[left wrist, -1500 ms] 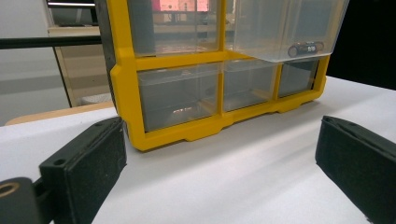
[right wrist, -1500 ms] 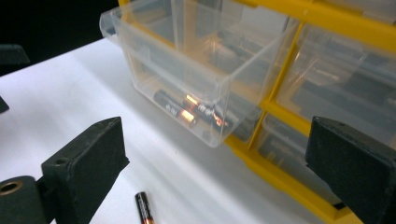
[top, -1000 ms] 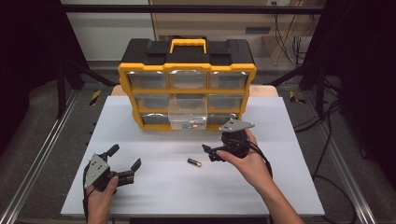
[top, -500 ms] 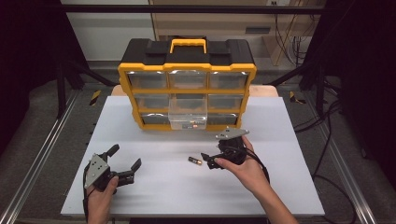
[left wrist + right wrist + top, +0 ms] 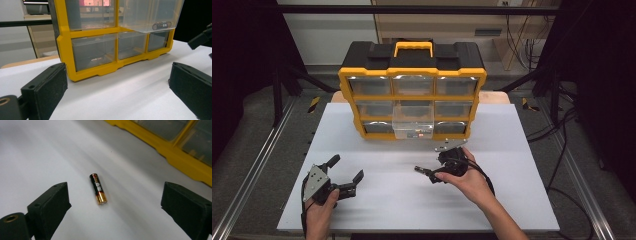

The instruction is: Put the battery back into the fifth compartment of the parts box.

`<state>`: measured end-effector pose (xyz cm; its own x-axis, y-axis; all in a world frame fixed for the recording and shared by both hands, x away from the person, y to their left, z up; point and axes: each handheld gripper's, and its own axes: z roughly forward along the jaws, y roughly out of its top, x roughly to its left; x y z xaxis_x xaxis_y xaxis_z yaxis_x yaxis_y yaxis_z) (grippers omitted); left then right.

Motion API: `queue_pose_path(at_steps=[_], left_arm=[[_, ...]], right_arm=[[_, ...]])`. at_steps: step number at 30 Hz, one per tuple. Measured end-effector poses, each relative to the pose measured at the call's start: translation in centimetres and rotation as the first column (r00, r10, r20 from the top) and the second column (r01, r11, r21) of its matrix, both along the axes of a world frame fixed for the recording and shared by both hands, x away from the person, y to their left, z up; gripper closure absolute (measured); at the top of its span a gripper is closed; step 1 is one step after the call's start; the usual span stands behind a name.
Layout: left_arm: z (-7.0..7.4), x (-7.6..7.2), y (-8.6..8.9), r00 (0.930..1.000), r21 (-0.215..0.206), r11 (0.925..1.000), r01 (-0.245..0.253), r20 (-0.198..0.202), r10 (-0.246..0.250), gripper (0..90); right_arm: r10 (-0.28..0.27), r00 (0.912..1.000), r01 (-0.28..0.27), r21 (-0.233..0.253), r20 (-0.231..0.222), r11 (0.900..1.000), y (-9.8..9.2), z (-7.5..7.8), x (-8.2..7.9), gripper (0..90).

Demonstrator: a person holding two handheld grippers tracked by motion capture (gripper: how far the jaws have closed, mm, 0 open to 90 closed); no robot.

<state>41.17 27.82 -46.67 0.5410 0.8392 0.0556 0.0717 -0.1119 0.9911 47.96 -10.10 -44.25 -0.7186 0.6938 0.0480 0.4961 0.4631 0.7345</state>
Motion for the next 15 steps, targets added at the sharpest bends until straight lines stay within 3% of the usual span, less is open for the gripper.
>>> queue_pose_path(at_steps=[6, 15], left_arm=[[0.0, 0.0, 0.0, 1.0000, 0.000, 1.0000, 0.001, 0.000, -0.001, 1.8], [0.0, 0.1, 0.0, 1.0000, -0.005, 1.0000, 0.002, -0.002, -0.002, 1.8]], right_arm=[[0.024, 0.9991, -0.025, -0.041, -0.035, 0.999, 1.3, -1.4, 0.4, 14.4], [0.066, 0.9969, -0.070, -0.092, -0.042, 0.993, 2.9, -2.9, 1.0, 37.7]])
